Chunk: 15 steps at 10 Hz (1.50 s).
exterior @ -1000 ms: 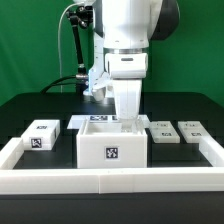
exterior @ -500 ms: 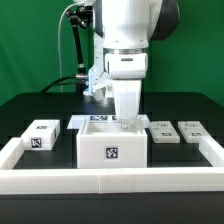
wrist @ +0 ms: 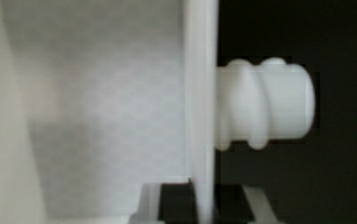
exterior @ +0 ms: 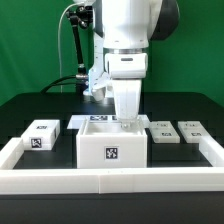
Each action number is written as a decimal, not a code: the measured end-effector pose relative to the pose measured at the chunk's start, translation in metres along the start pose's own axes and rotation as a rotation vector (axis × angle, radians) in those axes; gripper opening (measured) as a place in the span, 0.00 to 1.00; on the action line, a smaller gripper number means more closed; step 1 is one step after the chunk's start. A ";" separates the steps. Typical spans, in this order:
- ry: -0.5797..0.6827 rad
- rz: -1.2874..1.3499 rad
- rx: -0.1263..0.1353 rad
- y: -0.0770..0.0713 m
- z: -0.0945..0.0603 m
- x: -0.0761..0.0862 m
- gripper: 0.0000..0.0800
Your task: Assemble cabinet
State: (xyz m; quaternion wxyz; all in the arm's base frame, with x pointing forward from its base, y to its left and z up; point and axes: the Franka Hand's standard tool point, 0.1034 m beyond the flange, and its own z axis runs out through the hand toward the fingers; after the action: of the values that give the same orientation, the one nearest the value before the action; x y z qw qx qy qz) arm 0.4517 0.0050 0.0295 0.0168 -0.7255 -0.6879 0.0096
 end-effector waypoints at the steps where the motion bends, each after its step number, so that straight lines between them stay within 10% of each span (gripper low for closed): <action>1: 0.000 0.000 0.000 0.000 0.000 0.000 0.04; 4: 0.003 -0.009 -0.005 0.006 0.000 0.005 0.04; 15: 0.047 -0.019 -0.030 0.058 -0.002 0.114 0.04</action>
Offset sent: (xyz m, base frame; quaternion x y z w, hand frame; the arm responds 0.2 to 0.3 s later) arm 0.0190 0.0195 -0.0038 0.0110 0.0242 -0.0559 0.9981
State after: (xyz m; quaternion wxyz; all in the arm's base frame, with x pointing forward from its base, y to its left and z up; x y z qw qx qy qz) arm 0.5156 0.1157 0.0304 0.0222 -0.7191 -0.6943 -0.0177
